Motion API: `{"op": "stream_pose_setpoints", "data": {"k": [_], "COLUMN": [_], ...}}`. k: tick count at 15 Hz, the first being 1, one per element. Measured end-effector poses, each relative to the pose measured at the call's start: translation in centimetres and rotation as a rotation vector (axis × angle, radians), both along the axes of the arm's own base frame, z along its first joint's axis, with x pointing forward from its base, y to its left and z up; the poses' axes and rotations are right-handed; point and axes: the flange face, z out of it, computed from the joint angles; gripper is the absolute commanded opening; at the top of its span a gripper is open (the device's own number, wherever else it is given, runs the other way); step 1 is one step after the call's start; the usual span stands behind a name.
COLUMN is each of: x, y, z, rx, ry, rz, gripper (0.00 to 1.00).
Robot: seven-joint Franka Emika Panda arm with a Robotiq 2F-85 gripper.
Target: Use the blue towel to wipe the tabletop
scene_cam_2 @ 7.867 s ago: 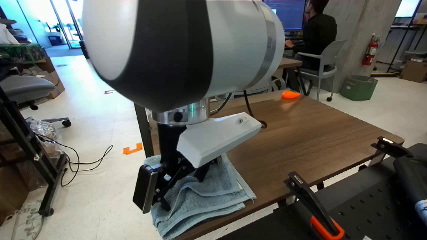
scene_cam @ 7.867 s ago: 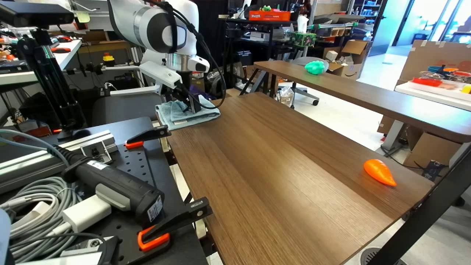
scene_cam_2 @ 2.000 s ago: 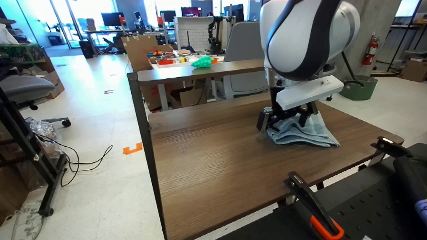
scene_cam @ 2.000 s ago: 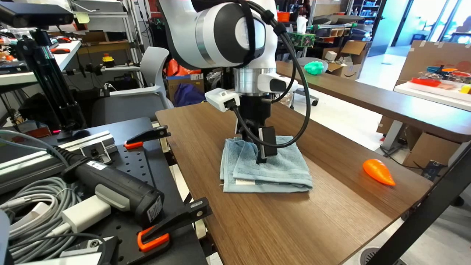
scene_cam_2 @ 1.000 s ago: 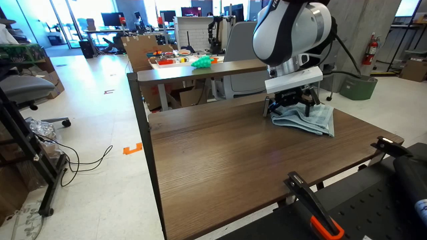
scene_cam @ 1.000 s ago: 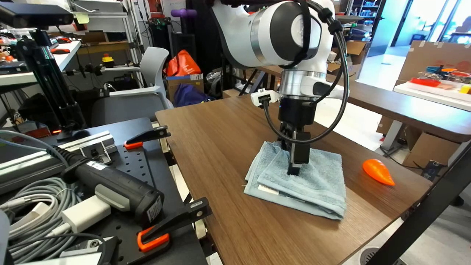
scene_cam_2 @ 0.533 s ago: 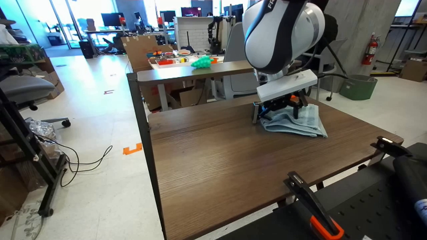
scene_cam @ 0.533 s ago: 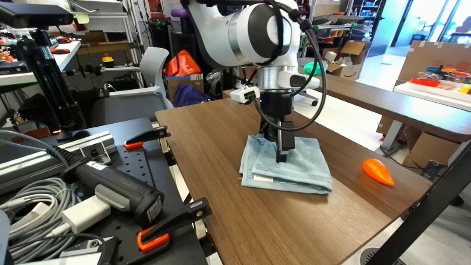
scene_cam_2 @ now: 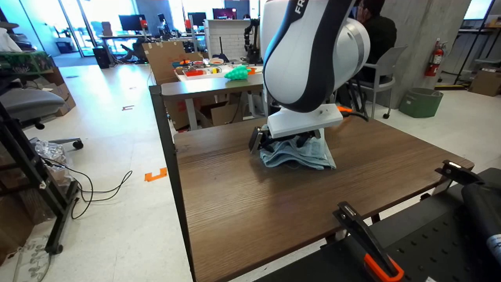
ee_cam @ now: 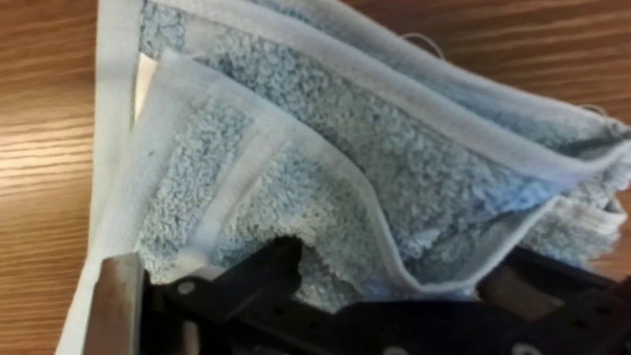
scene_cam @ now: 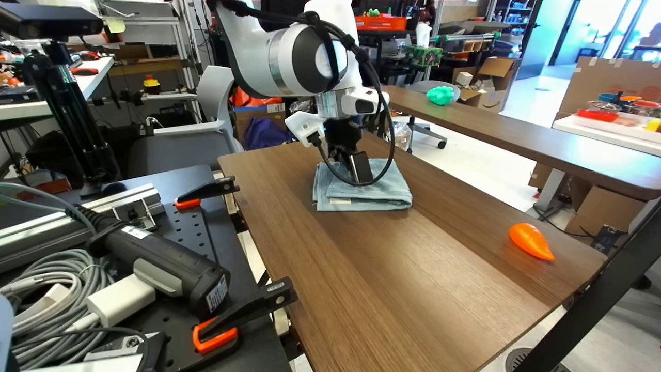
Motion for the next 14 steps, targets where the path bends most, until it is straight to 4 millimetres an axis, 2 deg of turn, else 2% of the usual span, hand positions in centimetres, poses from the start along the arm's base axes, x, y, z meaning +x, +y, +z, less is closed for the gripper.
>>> {"op": "stream_pose_setpoints", "data": {"k": [5, 9, 14], "x": [-1.3, -2.8, -3.0], "y": [1.8, 2.9, 3.1], "z": [0.1, 0.0, 0.1], "rx": [0.129, 0.116, 0.112], "ry": [0.097, 0.223, 0.236], "rz": [0.139, 0.237, 0.246], "gripper": [1.0, 1.0, 1.0]}}
